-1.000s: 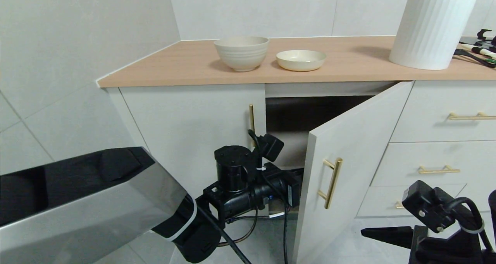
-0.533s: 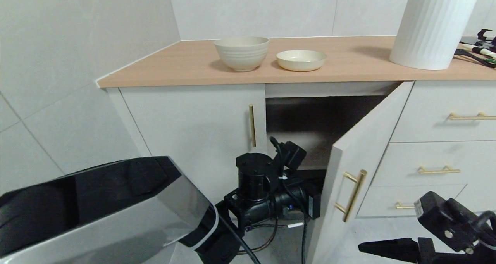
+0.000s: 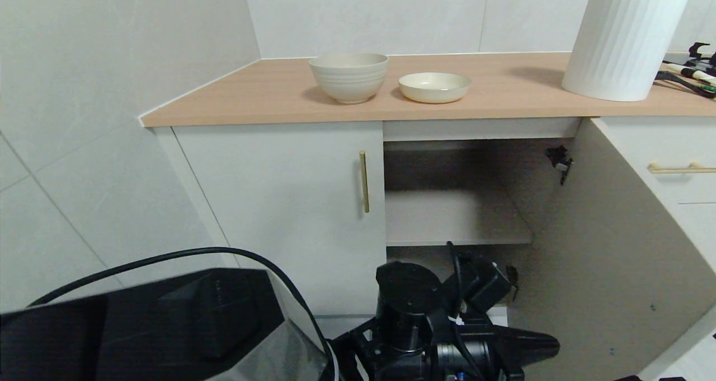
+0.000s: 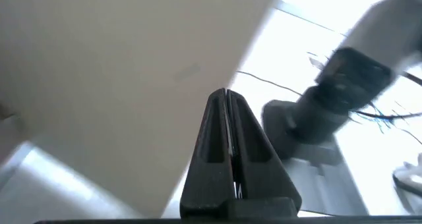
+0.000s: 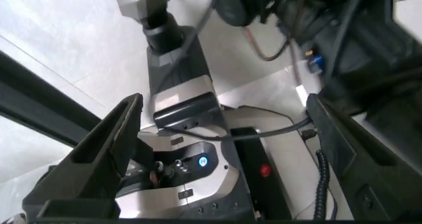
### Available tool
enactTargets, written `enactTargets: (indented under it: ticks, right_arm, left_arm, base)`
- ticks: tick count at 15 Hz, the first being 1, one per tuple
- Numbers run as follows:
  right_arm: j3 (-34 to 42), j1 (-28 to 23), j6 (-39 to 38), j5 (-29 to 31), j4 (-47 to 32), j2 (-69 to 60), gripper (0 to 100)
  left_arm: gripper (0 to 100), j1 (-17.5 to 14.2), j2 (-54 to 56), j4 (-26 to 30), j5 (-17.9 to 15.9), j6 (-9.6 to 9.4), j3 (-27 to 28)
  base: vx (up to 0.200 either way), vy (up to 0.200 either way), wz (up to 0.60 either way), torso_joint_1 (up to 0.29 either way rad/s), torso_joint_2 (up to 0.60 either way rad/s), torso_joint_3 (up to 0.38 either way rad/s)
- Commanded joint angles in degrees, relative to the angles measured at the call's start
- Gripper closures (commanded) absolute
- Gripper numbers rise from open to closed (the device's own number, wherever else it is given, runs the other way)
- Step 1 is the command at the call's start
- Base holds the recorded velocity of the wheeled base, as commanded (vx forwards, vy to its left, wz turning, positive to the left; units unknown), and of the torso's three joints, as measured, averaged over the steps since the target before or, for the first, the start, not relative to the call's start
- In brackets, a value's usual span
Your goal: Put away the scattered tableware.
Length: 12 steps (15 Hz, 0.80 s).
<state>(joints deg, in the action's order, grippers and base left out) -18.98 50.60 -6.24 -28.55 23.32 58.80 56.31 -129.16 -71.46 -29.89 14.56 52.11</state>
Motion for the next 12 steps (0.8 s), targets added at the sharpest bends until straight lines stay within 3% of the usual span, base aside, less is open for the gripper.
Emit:
enactTargets:
  ticks: [1,5,6,9,12]
  right_arm:
    - [-0.09,-0.86,0.0,-0.01,0.06,-0.79,0]
    - [-1.5,-4.28,-0.26,2.36,0.5,0.09,0]
    - [-3.08,-5.78,-0.35,6.14,0.23,2.38,0]
    - [-5.54,-6.48,-2.11,15.89,-0.64,6.16,0]
    - [-9.85,-6.75,-2.11,21.96,-3.72,10.73,0]
  left_arm:
    - [100,-2.87,0.84,-0.08,1.06,0.03,-0.87]
    - [100,-10.87,6.02,0.01,2.38,-0.05,-7.91]
    - [100,-14.82,10.68,0.09,2.38,-0.05,-13.53]
    - [100,-22.82,21.32,0.36,2.38,-0.05,-23.64]
    - [100,-26.95,27.12,0.36,2.38,-0.05,-28.82]
  base:
    - [0.0,0.0,0.0,0.0,0.0,0.0]
    - [0.0,0.0,0.0,0.0,0.0,0.0]
    - [0.0,0.0,0.0,0.0,0.0,0.0]
    - [0.0,0.0,0.0,0.0,0.0,0.0]
    - [0.0,0.0,0.0,0.0,0.0,0.0]
